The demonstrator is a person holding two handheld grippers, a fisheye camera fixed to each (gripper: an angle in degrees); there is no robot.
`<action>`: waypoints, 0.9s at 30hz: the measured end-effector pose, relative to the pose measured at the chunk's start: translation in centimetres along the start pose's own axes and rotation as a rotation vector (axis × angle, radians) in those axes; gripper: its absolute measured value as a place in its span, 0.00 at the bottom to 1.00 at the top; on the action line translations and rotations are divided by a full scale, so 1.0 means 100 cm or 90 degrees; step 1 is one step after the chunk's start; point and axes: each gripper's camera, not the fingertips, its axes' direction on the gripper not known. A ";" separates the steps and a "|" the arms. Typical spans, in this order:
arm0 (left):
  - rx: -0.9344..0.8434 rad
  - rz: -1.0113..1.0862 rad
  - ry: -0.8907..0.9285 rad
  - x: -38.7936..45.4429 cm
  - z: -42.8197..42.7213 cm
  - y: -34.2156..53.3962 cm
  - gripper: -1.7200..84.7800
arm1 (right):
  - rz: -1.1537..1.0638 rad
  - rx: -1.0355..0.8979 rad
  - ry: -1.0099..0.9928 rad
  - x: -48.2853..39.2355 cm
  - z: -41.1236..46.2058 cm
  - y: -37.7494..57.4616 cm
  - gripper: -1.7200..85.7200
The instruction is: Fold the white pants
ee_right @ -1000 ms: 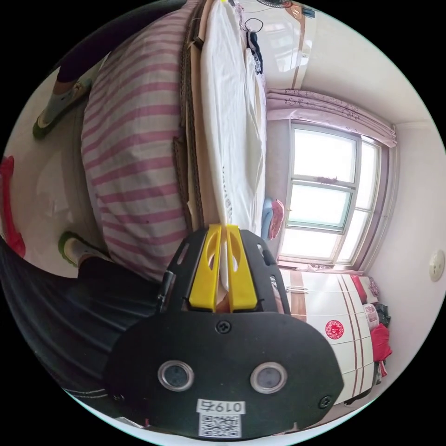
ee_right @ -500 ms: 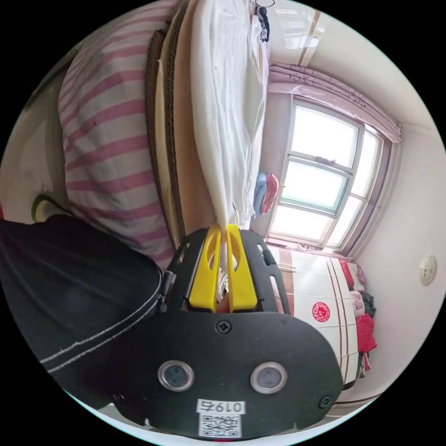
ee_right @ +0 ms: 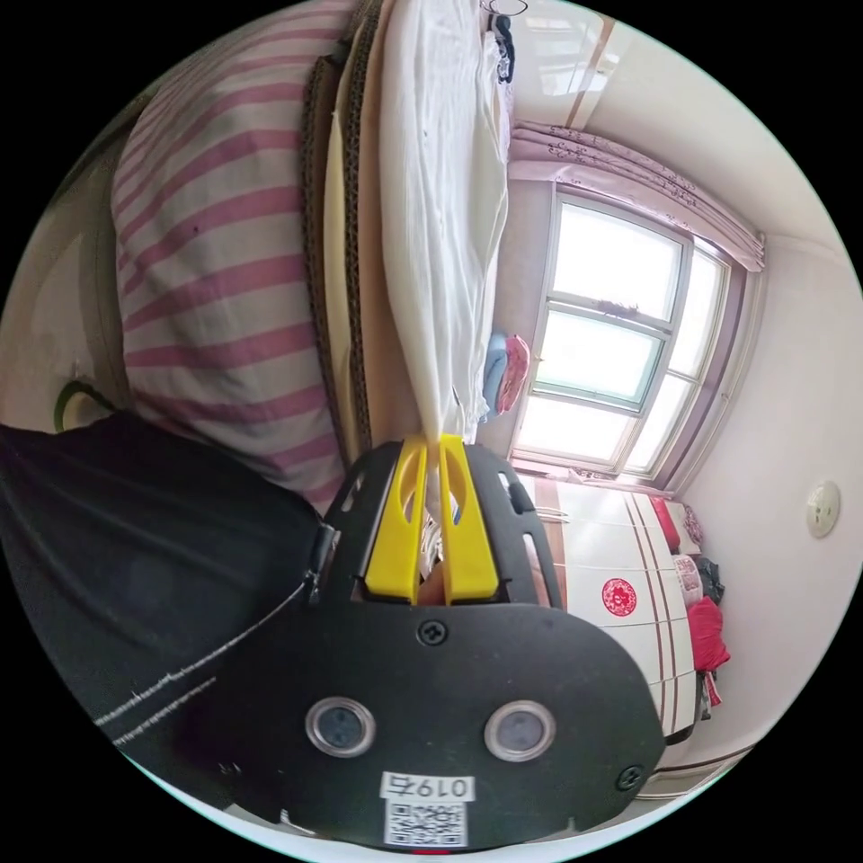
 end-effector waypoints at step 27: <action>-0.351 0.368 0.088 0.103 0.118 -0.250 0.16 | 0.073 -0.101 -0.080 0.010 -0.097 -0.082 0.01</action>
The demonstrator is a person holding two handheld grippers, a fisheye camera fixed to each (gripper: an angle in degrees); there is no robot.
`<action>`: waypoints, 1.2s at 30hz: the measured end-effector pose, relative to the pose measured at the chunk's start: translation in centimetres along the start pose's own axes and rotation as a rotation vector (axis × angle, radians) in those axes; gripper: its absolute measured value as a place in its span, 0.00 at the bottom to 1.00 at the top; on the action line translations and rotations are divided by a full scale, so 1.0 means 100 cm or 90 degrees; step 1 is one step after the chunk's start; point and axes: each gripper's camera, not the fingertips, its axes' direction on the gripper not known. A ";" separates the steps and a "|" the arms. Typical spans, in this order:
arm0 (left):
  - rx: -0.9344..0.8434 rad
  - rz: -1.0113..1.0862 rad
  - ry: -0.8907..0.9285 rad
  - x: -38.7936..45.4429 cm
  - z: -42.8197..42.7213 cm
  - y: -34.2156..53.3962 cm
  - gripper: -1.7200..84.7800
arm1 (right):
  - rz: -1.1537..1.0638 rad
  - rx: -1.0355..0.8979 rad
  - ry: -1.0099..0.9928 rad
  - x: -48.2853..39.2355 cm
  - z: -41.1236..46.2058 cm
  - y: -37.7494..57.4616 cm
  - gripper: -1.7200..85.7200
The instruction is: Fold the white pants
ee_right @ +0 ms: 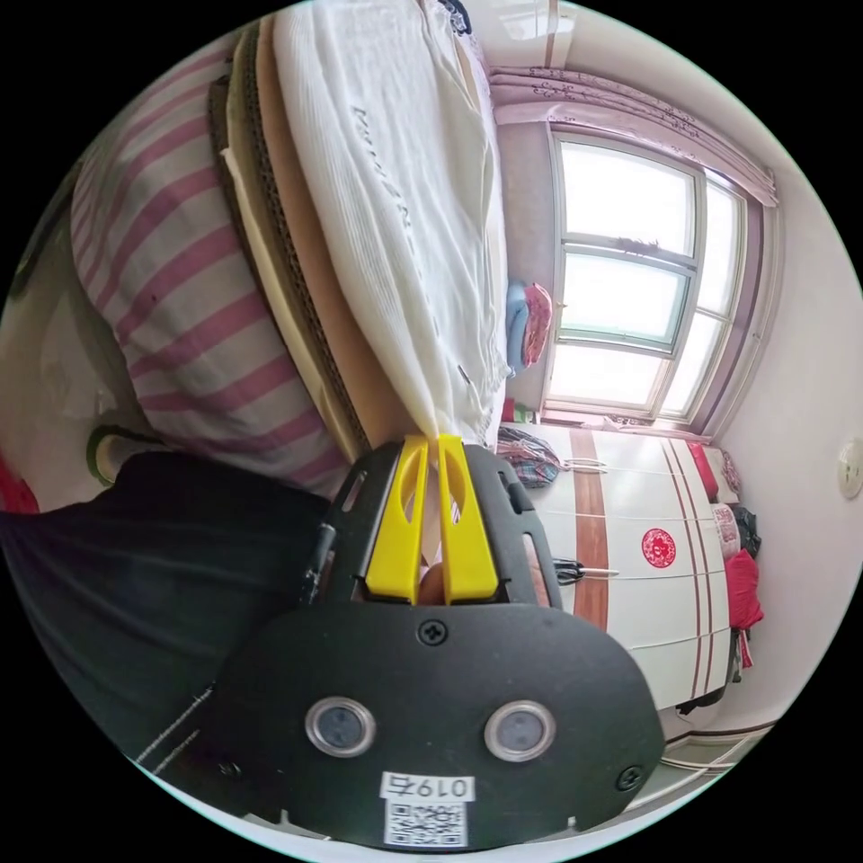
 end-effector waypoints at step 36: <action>0.301 0.132 -0.401 0.247 -0.062 0.095 0.04 | 0.233 0.005 0.033 0.073 -0.324 -0.011 0.01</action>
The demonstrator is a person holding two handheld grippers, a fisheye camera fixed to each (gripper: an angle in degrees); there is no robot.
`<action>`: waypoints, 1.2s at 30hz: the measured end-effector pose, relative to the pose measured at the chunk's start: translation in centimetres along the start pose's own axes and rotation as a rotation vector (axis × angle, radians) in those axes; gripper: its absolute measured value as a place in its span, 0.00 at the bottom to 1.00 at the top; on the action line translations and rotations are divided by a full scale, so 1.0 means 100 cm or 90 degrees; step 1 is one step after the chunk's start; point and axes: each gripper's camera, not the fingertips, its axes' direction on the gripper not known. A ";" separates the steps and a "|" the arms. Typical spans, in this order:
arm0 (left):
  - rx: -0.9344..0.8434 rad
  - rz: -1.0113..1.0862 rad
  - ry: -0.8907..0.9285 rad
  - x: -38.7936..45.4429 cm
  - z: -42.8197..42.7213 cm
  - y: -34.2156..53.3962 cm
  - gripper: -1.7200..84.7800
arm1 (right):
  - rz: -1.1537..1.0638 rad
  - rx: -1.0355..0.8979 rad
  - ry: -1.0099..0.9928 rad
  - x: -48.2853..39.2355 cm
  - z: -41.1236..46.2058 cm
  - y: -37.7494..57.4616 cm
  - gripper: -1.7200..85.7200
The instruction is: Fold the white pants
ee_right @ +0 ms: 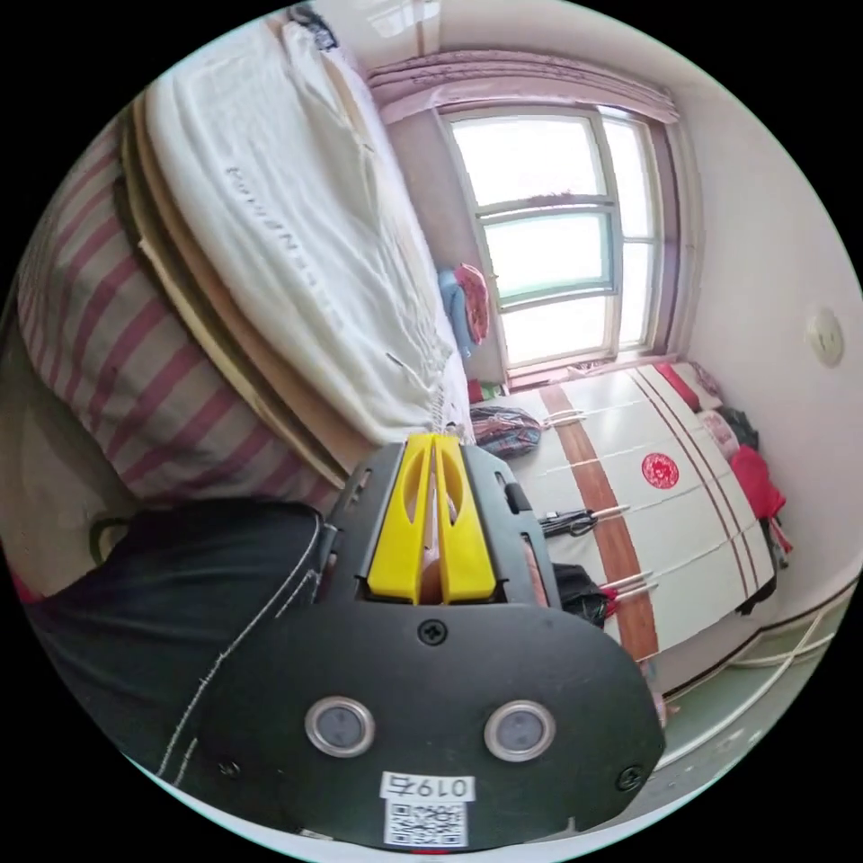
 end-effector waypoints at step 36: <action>0.051 0.323 0.512 0.497 0.034 -0.185 0.03 | 0.027 0.045 -0.769 0.242 -0.015 -0.607 0.10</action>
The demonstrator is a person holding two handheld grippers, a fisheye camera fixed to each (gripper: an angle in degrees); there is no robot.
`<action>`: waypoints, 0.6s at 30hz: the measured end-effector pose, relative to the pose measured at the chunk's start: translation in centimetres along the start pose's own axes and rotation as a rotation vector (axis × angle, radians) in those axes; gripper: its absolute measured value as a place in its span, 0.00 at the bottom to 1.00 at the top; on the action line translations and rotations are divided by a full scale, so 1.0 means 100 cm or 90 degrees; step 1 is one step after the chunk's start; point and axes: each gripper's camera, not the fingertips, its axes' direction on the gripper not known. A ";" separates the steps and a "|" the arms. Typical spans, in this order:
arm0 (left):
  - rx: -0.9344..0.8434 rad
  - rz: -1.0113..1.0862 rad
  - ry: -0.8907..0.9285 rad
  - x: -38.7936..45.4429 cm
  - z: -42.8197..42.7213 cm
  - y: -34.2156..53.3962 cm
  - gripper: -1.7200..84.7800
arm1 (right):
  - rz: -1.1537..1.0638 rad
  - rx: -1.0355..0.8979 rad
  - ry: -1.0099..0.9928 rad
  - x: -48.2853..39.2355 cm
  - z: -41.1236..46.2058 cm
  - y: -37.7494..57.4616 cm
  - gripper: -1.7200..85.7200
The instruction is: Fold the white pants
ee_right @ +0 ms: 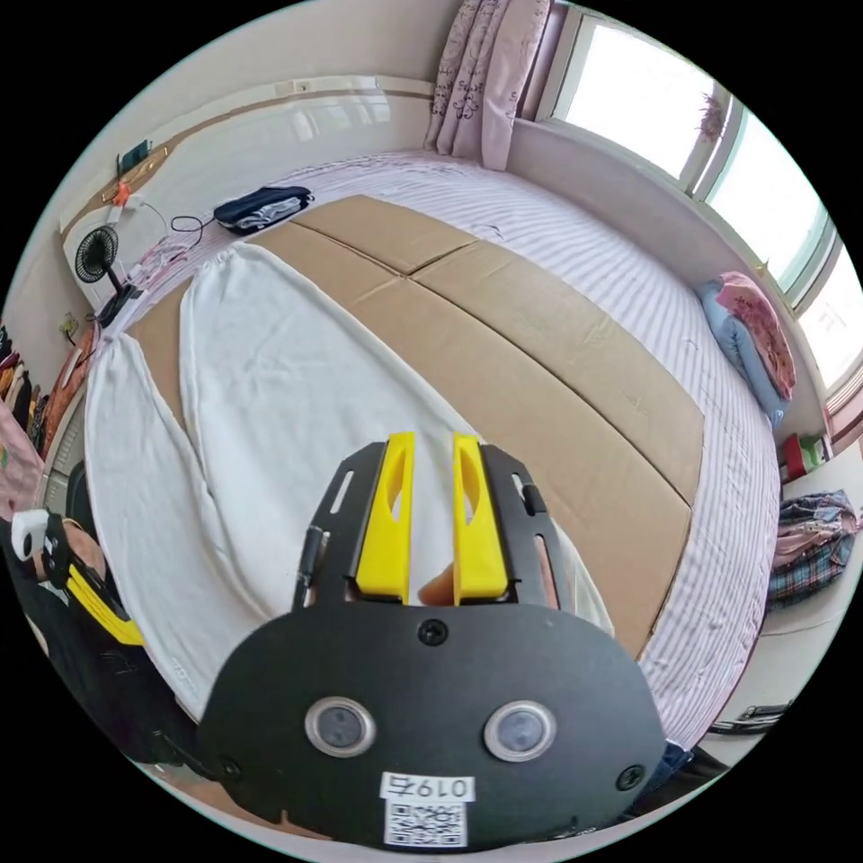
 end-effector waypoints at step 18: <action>-0.132 0.151 -0.162 -0.246 0.086 -0.288 0.05 | -0.149 -0.139 -0.106 -0.006 -0.002 -0.203 0.13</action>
